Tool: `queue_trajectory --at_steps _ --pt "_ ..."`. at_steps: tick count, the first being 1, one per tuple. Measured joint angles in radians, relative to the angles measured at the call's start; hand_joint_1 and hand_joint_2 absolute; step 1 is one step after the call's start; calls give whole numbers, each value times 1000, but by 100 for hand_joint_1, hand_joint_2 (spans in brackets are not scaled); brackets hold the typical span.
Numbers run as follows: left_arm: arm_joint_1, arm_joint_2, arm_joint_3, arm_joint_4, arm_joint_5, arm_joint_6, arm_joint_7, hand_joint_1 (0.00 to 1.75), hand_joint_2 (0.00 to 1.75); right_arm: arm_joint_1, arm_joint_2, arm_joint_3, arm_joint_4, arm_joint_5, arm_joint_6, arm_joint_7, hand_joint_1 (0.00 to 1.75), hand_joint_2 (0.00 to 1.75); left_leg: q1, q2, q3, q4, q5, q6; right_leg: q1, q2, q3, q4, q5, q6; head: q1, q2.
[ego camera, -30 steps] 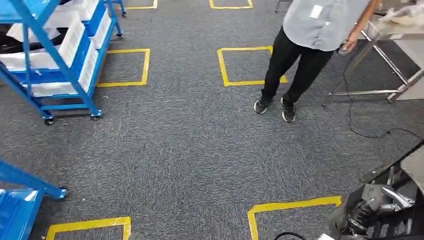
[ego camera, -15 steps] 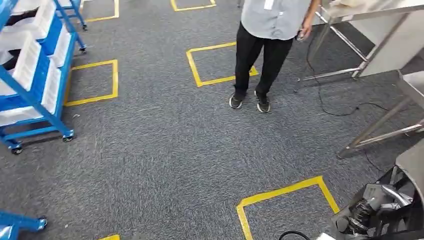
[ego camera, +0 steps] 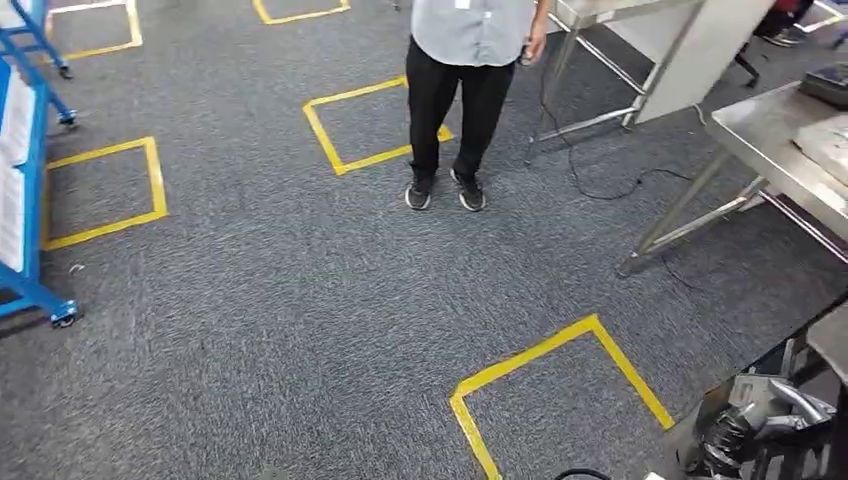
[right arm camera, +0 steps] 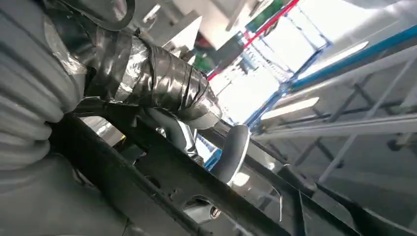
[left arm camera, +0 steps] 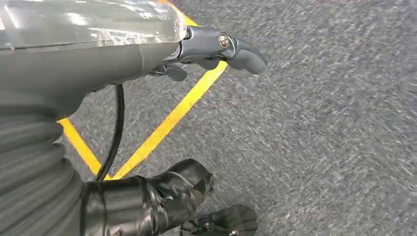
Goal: Take the parts from the cabinet and place them on the table.
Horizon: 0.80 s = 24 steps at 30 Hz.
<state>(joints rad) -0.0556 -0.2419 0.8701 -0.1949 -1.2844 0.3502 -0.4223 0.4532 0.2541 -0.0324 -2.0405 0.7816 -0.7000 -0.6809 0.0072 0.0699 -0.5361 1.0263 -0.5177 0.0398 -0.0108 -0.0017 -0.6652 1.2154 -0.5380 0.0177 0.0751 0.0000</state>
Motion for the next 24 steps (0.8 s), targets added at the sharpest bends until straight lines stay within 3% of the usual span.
queue_trajectory --at_steps 1,2,3,6,7,8,9,10,11,12,13,14,15,16,17,18,21,22,23,24 --pt "-2 -1 0 0 0 0 0 0 175 0 0 0 0 0 0 0 175 175 -2 9 5 0 -3 -1 5 -18 53 -95 40 -9 -1 0" --pt "-2 -2 1 0 0 0 -1 0 175 -2 0 0 0 0 0 0 175 175 -3 19 9 -1 -5 -2 18 -73 92 -174 40 -23 0 0" --pt "-2 -4 1 0 0 0 -2 0 175 -3 0 0 0 0 0 1 175 175 -10 28 10 -1 -8 -7 24 -78 92 -178 40 -28 -1 0" --pt "-4 -6 2 0 0 1 -3 0 175 1 0 0 -2 0 0 1 175 175 -7 58 18 -10 -8 -17 28 -42 85 -180 44 -36 -1 0" --pt "-5 -7 2 0 0 1 -3 0 175 1 0 0 -3 0 0 1 175 175 -14 63 26 -12 -13 -25 20 -29 100 -201 53 -43 -1 0" --pt "-7 -6 2 0 0 1 -3 0 175 4 2 0 -3 0 -1 1 175 175 -8 15 24 5 -27 -30 10 -21 109 -214 60 -44 -1 0" --pt "-6 -6 2 0 0 2 -5 0 175 0 2 0 -3 0 -1 1 175 175 -5 -33 -1 58 -63 -31 7 -12 110 -218 65 -51 -2 0" --pt "-5 -6 2 0 0 2 -4 0 175 -3 3 0 -3 0 0 1 175 175 -3 -53 -35 130 -100 -34 5 0 108 -218 65 -51 -2 0" --pt "-4 -5 2 0 -1 2 -5 0 175 -2 3 0 -2 0 0 1 175 175 -1 -61 -75 212 -136 -37 5 12 107 -217 65 -52 -2 0" --pt "-2 -5 2 0 0 2 -4 0 175 -1 3 0 -2 0 0 1 175 175 0 -61 -107 274 -154 -40 5 26 106 -216 64 -52 -2 0" --pt "2 -5 3 0 0 1 -4 0 175 0 3 0 -1 0 0 1 175 175 2 -61 -121 294 -144 -43 5 41 106 -214 64 -52 -2 0" --pt "3 -4 3 0 0 1 -5 0 175 0 3 0 0 0 0 2 175 175 4 -61 -113 266 -111 -45 4 55 107 -211 63 -50 -2 0" --pt "2 -3 3 0 0 1 -5 0 175 0 3 0 0 0 0 2 175 175 7 -64 -82 190 -56 -47 1 72 107 -206 60 -46 -2 0" --pt "1 -3 3 0 0 1 -5 0 175 0 3 0 0 1 0 2 175 175 11 -79 -44 99 -6 -48 -2 86 107 -197 55 -40 -2 0" --pt "2 -3 3 0 0 1 -5 0 175 0 3 0 0 1 0 2 175 175 17 -122 -14 21 15 -49 -4 96 102 -186 48 -33 -2 0" --pt "3 -3 3 0 0 0 -5 0 175 -2 3 0 0 0 0 2 175 175 14 -150 -7 8 -3 -47 2 105 94 -172 43 -24 -2 0" --pt "-2 -3 3 0 0 0 -6 0 175 2 3 0 0 1 0 2 175 175 6 -121 -7 14 0 -27 -6 135 84 -178 51 -7 -2 0" --pt "-2 -4 3 0 0 0 -6 0 175 4 3 0 0 1 0 2 175 175 13 -109 -6 6 5 -19 -5 146 80 -176 52 -4 -2 0" --pt "-4 -3 4 0 0 0 -6 0 175 6 3 0 0 1 0 2 175 175 16 -93 -4 3 9 -12 -5 118 79 -164 43 -2 -2 0" --pt "-4 -4 4 0 0 0 -6 0 175 4 3 0 -2 1 0 2 175 175 16 -87 -5 0 10 -6 1 64 60 -127 15 3 2 0"
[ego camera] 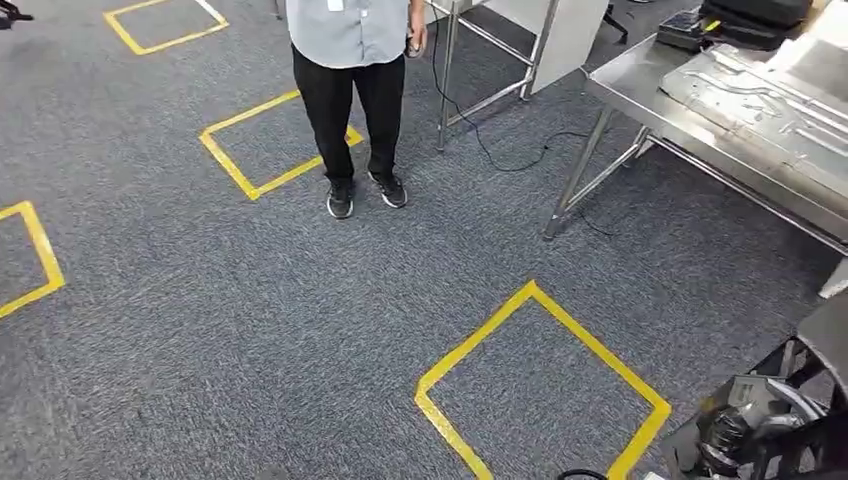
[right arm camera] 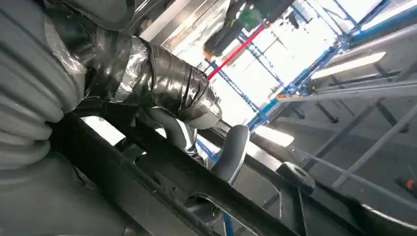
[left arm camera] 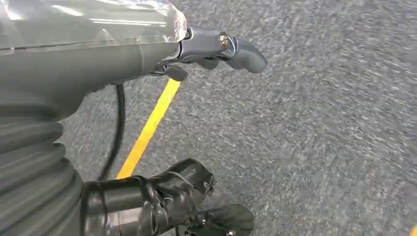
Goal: Take the parts from the cabinet and place them on the table.
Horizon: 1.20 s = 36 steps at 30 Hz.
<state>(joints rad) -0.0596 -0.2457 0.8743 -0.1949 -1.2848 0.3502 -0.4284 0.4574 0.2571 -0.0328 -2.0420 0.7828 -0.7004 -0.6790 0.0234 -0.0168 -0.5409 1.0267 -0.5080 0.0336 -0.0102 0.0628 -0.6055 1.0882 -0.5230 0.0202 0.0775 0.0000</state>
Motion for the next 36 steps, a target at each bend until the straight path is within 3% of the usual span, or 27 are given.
queue_trajectory --at_steps 2,3,4,5,7,8,9,13,14,15,16,18,19,20,21,22,23,24,25,28,29,30,31,32,34,35,36 --pt "5 0 0 0 0 0 0 0 175 -3 0 0 0 0 0 0 175 175 -5 28 -1 0 -2 3 -3 -49 -79 158 -79 10 -1 0" --pt "8 0 0 0 0 0 0 0 175 -2 0 0 1 0 0 0 175 175 -7 44 -2 0 -3 5 -4 -55 -115 231 -103 11 -1 0" --pt "8 1 0 0 0 0 0 0 175 -1 0 0 2 0 0 0 175 175 -7 57 -1 0 -5 5 -4 -57 -133 262 -103 12 -1 0" --pt "7 1 0 0 0 0 -2 0 175 -1 0 0 2 0 0 0 175 175 -8 70 1 0 -7 5 -4 -58 -124 242 -77 10 0 0" --pt "4 1 0 0 0 -1 -6 0 175 -1 0 0 2 1 0 2 175 175 -10 91 11 0 -14 3 0 -72 -42 86 13 -2 0 0" --pt "3 0 0 0 0 -1 -8 0 175 -2 0 0 2 2 0 2 175 175 -12 101 17 0 -18 1 7 -103 11 -13 52 -14 -1 0" --pt "3 -2 0 0 0 -1 -10 0 175 -3 0 0 2 3 0 2 175 175 -14 109 19 -1 -21 -3 20 -148 26 -46 30 -24 -1 0" --pt "-1 -4 0 0 0 -2 -13 0 175 0 0 0 2 8 0 3 175 175 -17 148 34 -11 -26 -20 25 -105 19 -57 39 -34 -2 0" --pt "-2 -5 0 0 0 -3 -14 0 175 1 0 0 2 8 0 3 175 175 -13 130 33 -2 -37 -28 5 -93 34 -75 48 -40 -1 0" --pt "-2 -4 0 0 0 -3 -16 0 175 1 0 0 1 9 0 4 175 175 -14 71 22 28 -57 -30 5 -82 37 -81 51 -44 -2 0" --pt "-1 -4 0 0 0 -3 -16 0 175 -3 0 0 2 10 0 4 175 175 -13 39 -9 93 -95 -32 5 -73 37 -81 52 -46 -3 0" --pt "3 -3 0 0 0 -3 -16 0 175 -4 0 0 2 11 0 5 175 175 -12 26 -86 245 -162 -36 5 -49 37 -80 49 -51 -3 0" --pt "6 -2 0 0 0 -4 -16 0 175 -3 0 0 3 11 0 5 175 175 -12 26 -115 296 -171 -38 5 -34 37 -78 49 -51 -3 0" --pt "8 -2 0 0 0 -5 -16 0 175 -3 0 0 4 12 0 5 175 175 -11 26 -122 296 -147 -39 4 -17 38 -76 48 -49 -3 0" --pt "8 -1 1 0 0 -5 -17 0 175 -3 0 0 6 12 0 7 175 175 -10 25 -106 247 -103 -40 3 -1 39 -73 46 -48 -3 0" --pt "6 0 0 0 0 -6 -18 0 175 -3 0 0 7 12 0 7 175 175 -8 20 -71 162 -48 -40 1 16 40 -67 42 -43 -3 0" --pt "6 1 0 0 0 -6 -18 0 175 -3 0 0 8 12 0 7 175 175 -5 -4 -34 74 -1 -39 0 28 40 -59 36 -37 -3 0" --pt "8 1 1 0 0 -6 -18 0 175 -3 0 0 8 12 0 7 175 175 0 -61 -16 35 -6 -35 -3 37 35 -51 31 -32 -3 0" --pt "8 1 0 0 0 -8 -19 0 175 -6 0 0 8 12 0 8 175 175 1 -83 -14 14 -11 -31 5 50 25 -33 26 -24 -3 0" --pt "5 2 1 0 0 -9 -21 0 175 -2 0 0 8 13 0 8 175 175 -9 -50 -13 21 -8 -12 -7 84 15 -48 37 -2 -3 0" --pt "5 -1 1 0 0 -9 -21 0 175 -2 0 0 8 13 0 8 175 175 2 -33 -9 7 -2 -2 -5 76 14 -42 34 0 -3 0" --pt "3 1 2 0 0 -10 -23 0 175 0 0 0 8 13 0 8 175 175 1 -22 -4 3 -1 2 2 13 7 -23 21 3 0 0" --pt "3 1 2 0 1 -10 -24 0 175 -4 0 0 8 13 0 8 175 175 0 -9 -2 2 -2 6 4 -26 -18 27 -10 9 2 0" --pt "4 1 2 0 0 -12 -26 0 175 -8 0 0 8 13 0 8 175 175 -3 6 -2 2 -4 9 2 -47 -57 104 -48 13 2 0" --pt "8 1 2 0 1 -12 -27 0 175 -6 0 0 10 13 0 8 175 175 -6 38 -1 3 -9 11 -3 -56 -130 240 -96 18 2 0" --pt "9 2 2 0 2 -13 -27 0 175 -6 0 0 11 13 0 8 175 175 -7 51 0 3 -11 10 -4 -58 -144 261 -92 19 2 0" --pt "8 2 2 0 3 -13 -27 0 175 -5 0 0 13 13 0 8 175 175 -8 64 4 3 -14 10 -3 -59 -131 230 -61 17 2 0"
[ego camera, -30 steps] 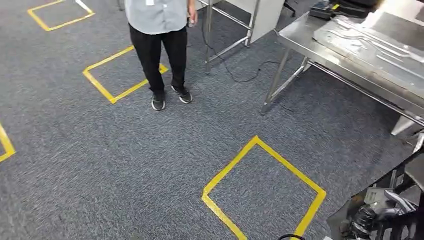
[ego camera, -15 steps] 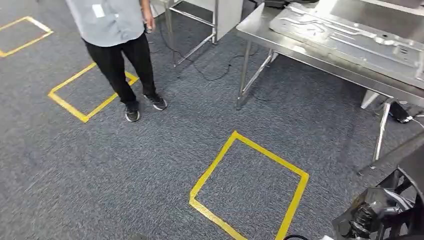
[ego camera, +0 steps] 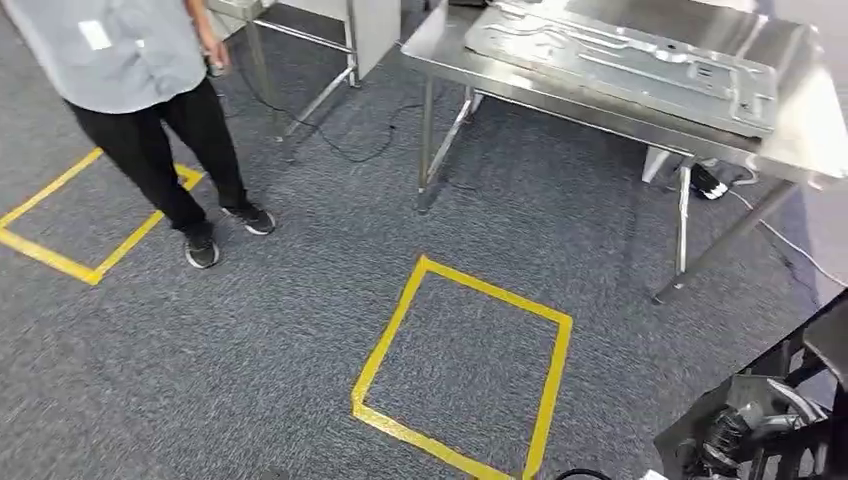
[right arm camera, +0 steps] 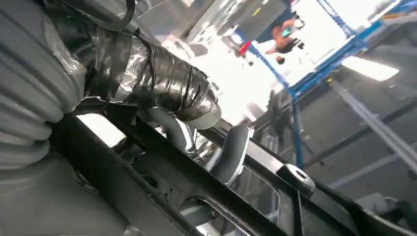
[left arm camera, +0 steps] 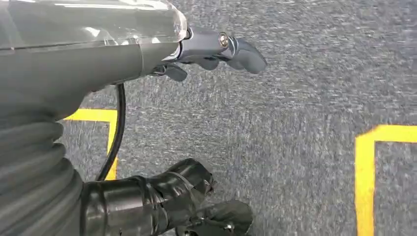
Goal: Take the parts from the cabinet and place them on the table.
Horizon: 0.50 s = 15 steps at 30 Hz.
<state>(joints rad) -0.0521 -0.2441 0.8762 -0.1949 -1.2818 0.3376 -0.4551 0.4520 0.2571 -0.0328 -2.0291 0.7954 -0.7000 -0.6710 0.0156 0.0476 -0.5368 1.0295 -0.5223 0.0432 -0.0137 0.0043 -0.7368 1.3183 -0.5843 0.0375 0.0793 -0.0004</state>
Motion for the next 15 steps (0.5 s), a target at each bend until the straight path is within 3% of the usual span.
queue_trajectory --at_steps 2,3,4,8,9,10,11,13,14,15 --pt "-2 0 0 0 0 -3 -2 0 175 0 0 0 0 1 0 0 175 175 -3 21 14 0 -8 -2 3 -14 88 -166 95 -13 0 0" --pt "-3 -1 0 0 0 -6 -3 0 175 -1 0 0 0 1 0 0 175 175 -4 30 21 -1 -13 -3 10 -43 136 -257 126 -24 0 0" --pt "-4 -2 0 0 -1 -8 -3 0 175 -3 0 0 1 1 0 1 175 175 -7 38 23 -6 -15 -6 20 -74 145 -271 102 -35 0 0" --pt "-7 -2 0 0 -1 -17 -8 0 175 -2 -1 0 0 5 0 3 175 175 -8 75 45 -20 -21 -27 27 -36 146 -292 112 -52 0 0" --pt "-7 -2 0 0 -1 -18 -9 0 175 1 -1 0 1 6 0 6 175 175 -4 46 45 -12 -31 -33 8 -28 162 -311 121 -56 -2 0" --pt "-8 -2 0 0 -1 -18 -11 0 175 -2 -2 0 1 6 0 7 175 175 -4 0 36 14 -47 -35 9 -20 168 -318 121 -59 -1 0" --pt "-8 -2 0 0 -1 -18 -11 0 175 -6 -2 0 2 7 0 7 175 175 -3 -22 4 78 -84 -36 8 -14 168 -318 123 -63 -4 0" --pt "-4 0 0 0 -1 -19 -12 0 175 -11 -3 0 6 8 0 10 175 175 -2 -36 -78 231 -143 -40 9 2 169 -316 119 -68 -3 0" --pt "-1 0 0 0 -1 -21 -13 0 175 -11 -3 0 7 8 0 10 175 175 -2 -38 -108 274 -147 -42 9 12 169 -314 117 -69 -3 0" --pt "1 1 0 0 -2 -22 -16 0 175 -11 -3 0 10 7 0 13 175 175 -1 -38 -118 273 -122 -44 8 22 171 -310 114 -68 -3 0"
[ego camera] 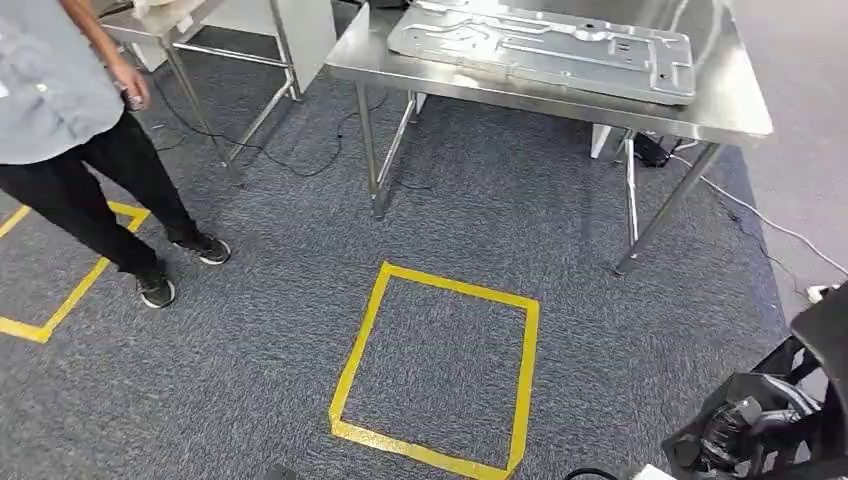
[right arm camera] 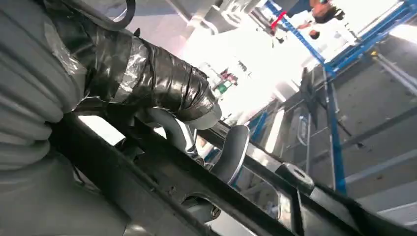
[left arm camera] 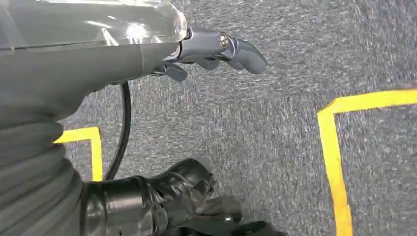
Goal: Take the parts from the cabinet and place them on the table.
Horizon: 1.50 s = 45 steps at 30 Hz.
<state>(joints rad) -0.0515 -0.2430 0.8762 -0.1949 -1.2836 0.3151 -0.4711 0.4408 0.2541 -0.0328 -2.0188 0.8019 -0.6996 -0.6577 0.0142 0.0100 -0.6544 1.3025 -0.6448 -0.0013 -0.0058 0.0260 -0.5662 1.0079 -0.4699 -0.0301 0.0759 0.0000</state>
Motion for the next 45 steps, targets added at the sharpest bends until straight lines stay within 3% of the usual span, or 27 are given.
queue_trajectory --at_steps 1,3,4,7,9,10,13,14,15,16,18,19,20,23,25,28,29,30,32,33,34,35,38,40,41,44,45 --pt "0 1 0 0 -2 -2 -3 0 175 0 -1 0 2 0 0 6 175 175 1 0 8 -33 34 -1 -1 6 2 3 -4 2 0 0" --pt "-3 3 0 0 -5 -7 -11 0 175 -1 -12 3 8 1 0 27 175 175 7 -3 76 -214 150 -3 -5 16 6 24 -21 14 0 0" --pt "-3 4 0 0 -5 -13 -13 0 175 -1 -19 6 11 6 0 40 175 175 6 -14 87 -233 127 -1 -4 18 2 32 -28 21 0 0" --pt "-6 5 0 0 -4 -30 -26 0 175 -5 -56 37 21 14 0 86 175 175 -3 -17 83 -241 131 20 -1 23 -7 41 -30 39 -1 0" --pt "-5 5 0 0 -4 -34 -29 0 175 -6 -77 52 24 14 0 97 175 175 6 -12 83 -250 139 32 -2 24 -8 44 -34 44 -1 0" --pt "-7 5 0 0 -4 -36 -29 0 175 -6 -86 58 25 14 0 100 175 175 6 -12 84 -251 140 35 -1 5 -14 64 -50 49 1 0" --pt "-4 6 0 0 -4 -40 -31 0 175 -16 -105 74 31 14 0 103 175 175 5 -4 82 -251 136 44 -6 -17 -120 279 -155 64 0 0" --pt "-2 6 0 0 -4 -41 -32 0 175 -16 -109 77 34 14 0 104 175 175 5 -1 83 -251 134 45 -7 -17 -151 334 -166 65 1 0" --pt "-2 7 0 0 -4 -44 -32 0 175 -16 -111 79 37 14 0 105 175 175 5 0 85 -251 132 44 -8 -18 -160 342 -149 65 0 0" --pt "-2 7 0 0 -4 -46 -32 0 175 -16 -116 80 40 14 0 105 175 175 5 1 89 -251 130 43 -8 -19 -143 301 -112 62 1 0" --pt "-3 7 0 0 -4 -48 -32 0 175 -16 -119 83 41 16 0 104 175 175 5 1 101 -251 124 39 -6 -22 -62 135 -19 51 1 0" --pt "-2 7 0 0 -4 -48 -32 0 175 -17 -121 84 41 16 0 103 175 175 6 2 103 -253 122 37 -1 -29 -28 56 -6 42 1 0" --pt "-3 6 0 0 -4 -49 -32 0 175 -19 -121 84 42 16 0 103 175 175 1 3 107 -254 119 32 6 -34 -20 46 -23 38 1 0" --pt "-3 6 0 0 -4 -50 -32 0 175 -18 -122 85 42 16 0 93 175 175 3 8 113 -270 122 15 12 -28 -20 35 -21 27 0 0" --pt "-4 6 0 0 -4 -50 -32 0 175 -16 -121 85 42 15 0 87 175 175 0 8 122 -260 111 5 0 -27 8 2 -11 16 1 0" --pt "-5 6 0 0 -4 -50 -32 0 175 -21 -121 85 42 15 0 84 175 175 0 -1 12 -57 17 1 1 -26 22 -4 -21 -2 -1 0" --pt "-3 7 0 0 -4 -50 -32 0 175 -20 -121 85 42 14 0 84 175 175 0 -1 -27 6 1 0 3 -25 25 -3 -25 -4 0 0" --pt "1 7 0 0 -4 -50 -32 0 175 -20 -121 85 43 14 0 84 175 175 -1 -1 -51 33 11 -1 5 -20 30 -3 -30 -5 -1 0" --pt "4 8 0 0 -4 -50 -32 0 175 -20 -121 85 43 13 0 82 175 175 -1 -1 -25 -55 94 3 8 -12 47 -2 -41 -3 -1 0" --pt "3 8 0 0 -4 -50 -32 0 175 -20 -121 85 43 12 0 80 175 175 -2 -1 17 -154 158 9 9 -10 60 -1 -50 0 -1 0" --pt "3 9 0 0 -4 -50 -32 0 175 -20 -121 85 43 12 0 78 175 175 -4 -4 50 -241 194 18 10 -9 67 0 -60 2 0 0" --pt "4 13 0 0 -4 -50 -32 0 175 -21 -121 85 44 9 0 76 175 175 -9 -6 61 -247 170 23 16 -10 63 3 -67 8 2 0" --pt "1 12 0 0 -4 -50 -33 0 175 -20 -121 85 43 4 0 68 175 175 -14 -6 69 -264 163 31 9 -7 61 1 -72 23 -1 0" --pt "3 11 0 0 -5 -49 -33 0 175 -19 -121 85 41 -2 0 67 175 175 -2 -4 86 -283 165 40 7 -10 70 8 -85 35 0 0" --pt "2 12 1 0 -4 -48 -34 0 175 -20 -121 85 39 -2 0 66 175 175 1 -4 95 -290 161 46 8 -14 53 50 -104 42 3 0" --pt "0 12 0 0 -5 -48 -34 0 175 -18 -121 85 39 -3 0 65 175 175 2 -3 110 -291 147 48 -8 -16 -91 285 -190 60 3 0" --pt "2 12 0 0 -6 -48 -34 0 175 -16 -121 85 40 -3 0 65 175 175 3 -3 117 -291 141 46 -13 -17 -128 327 -184 65 2 0"
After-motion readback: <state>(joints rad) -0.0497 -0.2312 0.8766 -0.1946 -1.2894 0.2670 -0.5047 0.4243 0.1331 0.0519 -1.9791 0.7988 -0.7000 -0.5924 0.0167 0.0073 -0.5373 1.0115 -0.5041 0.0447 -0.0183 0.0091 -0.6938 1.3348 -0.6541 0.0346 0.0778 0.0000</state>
